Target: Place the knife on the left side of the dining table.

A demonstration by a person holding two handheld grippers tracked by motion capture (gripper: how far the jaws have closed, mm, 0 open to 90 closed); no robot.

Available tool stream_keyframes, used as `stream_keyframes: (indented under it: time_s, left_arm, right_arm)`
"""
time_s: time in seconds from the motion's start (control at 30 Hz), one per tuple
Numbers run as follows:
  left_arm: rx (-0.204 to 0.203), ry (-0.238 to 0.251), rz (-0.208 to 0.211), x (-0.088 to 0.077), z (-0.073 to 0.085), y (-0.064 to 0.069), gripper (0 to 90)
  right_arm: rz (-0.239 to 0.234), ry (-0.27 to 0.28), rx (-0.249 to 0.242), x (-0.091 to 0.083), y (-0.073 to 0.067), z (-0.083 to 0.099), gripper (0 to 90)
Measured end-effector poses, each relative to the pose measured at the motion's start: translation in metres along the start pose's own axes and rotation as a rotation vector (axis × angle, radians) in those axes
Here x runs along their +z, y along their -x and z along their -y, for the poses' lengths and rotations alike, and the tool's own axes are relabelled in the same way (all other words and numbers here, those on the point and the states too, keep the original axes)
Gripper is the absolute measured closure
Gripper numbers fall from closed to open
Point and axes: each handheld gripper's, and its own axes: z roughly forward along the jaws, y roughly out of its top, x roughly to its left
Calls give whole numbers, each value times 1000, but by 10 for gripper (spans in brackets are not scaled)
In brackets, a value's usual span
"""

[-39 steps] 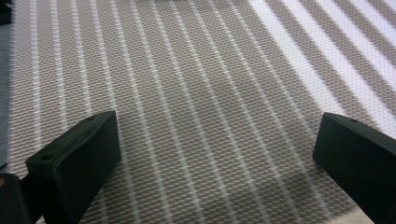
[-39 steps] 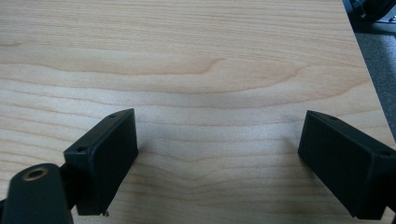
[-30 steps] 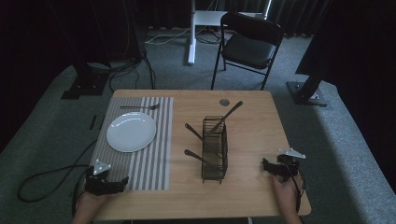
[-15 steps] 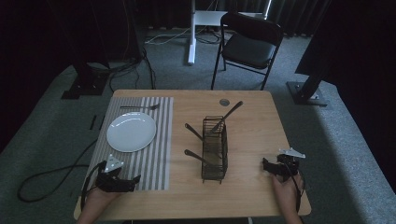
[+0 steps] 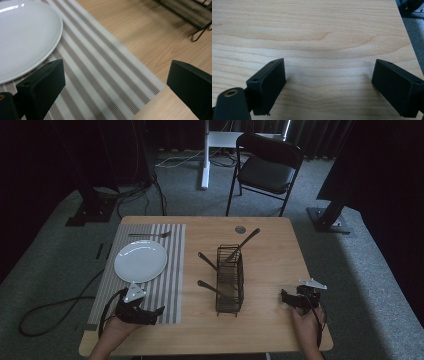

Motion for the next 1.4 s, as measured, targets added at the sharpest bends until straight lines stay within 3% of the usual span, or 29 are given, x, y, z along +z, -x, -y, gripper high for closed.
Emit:
stream_keyframes:
  time_s: [0.6,0.8,1.4]
  left_arm:
    - [91,52,81,-5,-40,28,20]
    - [138,68,106,-4,-55,42,21]
    - [177,110,174,0,-83,68,22]
  right_arm:
    - [0,-1,-1,0,0,0,113]
    - [0,1,-2,0,0,0,113]
    - [0,2,-2,0,0,0,113]
